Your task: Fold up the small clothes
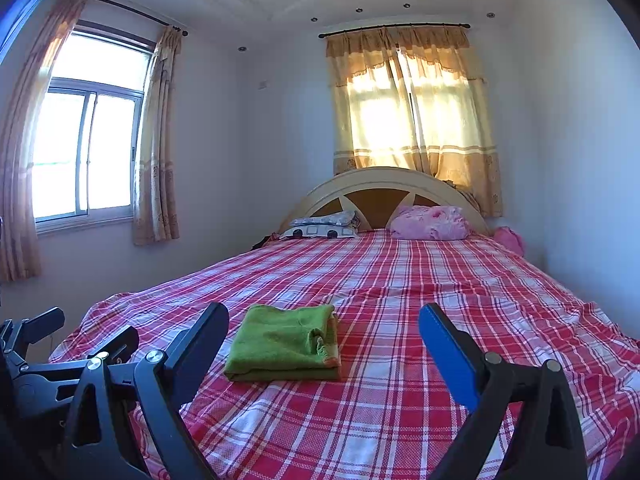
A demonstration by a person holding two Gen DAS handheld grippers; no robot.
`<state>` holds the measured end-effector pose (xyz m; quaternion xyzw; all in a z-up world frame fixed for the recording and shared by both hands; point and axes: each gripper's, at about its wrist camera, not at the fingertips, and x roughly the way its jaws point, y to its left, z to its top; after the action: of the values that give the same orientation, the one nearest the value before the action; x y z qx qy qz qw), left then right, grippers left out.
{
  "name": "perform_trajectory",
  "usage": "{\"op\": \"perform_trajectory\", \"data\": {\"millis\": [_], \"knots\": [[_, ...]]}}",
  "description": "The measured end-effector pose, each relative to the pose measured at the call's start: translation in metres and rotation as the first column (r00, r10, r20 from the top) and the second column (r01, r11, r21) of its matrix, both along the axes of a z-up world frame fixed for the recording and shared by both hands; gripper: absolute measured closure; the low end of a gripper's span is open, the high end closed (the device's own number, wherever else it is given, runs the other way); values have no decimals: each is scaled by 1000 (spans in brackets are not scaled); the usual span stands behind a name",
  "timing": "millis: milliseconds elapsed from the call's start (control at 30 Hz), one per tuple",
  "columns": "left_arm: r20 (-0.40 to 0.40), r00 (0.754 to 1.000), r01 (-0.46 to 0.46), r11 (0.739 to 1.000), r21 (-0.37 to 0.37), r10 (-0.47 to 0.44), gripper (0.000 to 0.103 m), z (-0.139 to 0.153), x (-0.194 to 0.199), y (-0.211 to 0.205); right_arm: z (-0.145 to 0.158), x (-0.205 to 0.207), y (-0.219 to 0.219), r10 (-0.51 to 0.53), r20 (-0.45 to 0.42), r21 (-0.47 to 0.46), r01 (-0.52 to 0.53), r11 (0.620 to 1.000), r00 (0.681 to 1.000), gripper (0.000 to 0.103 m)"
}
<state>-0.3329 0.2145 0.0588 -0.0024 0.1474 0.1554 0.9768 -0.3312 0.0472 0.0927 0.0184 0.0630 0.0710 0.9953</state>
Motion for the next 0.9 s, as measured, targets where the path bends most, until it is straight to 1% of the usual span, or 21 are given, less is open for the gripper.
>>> {"op": "perform_trajectory", "data": {"millis": [900], "knots": [[-7, 1000, -5, 1000, 9, 5, 0, 0, 1, -4, -2, -3, -5, 12, -14, 9, -12, 1000, 1000, 7]]}}
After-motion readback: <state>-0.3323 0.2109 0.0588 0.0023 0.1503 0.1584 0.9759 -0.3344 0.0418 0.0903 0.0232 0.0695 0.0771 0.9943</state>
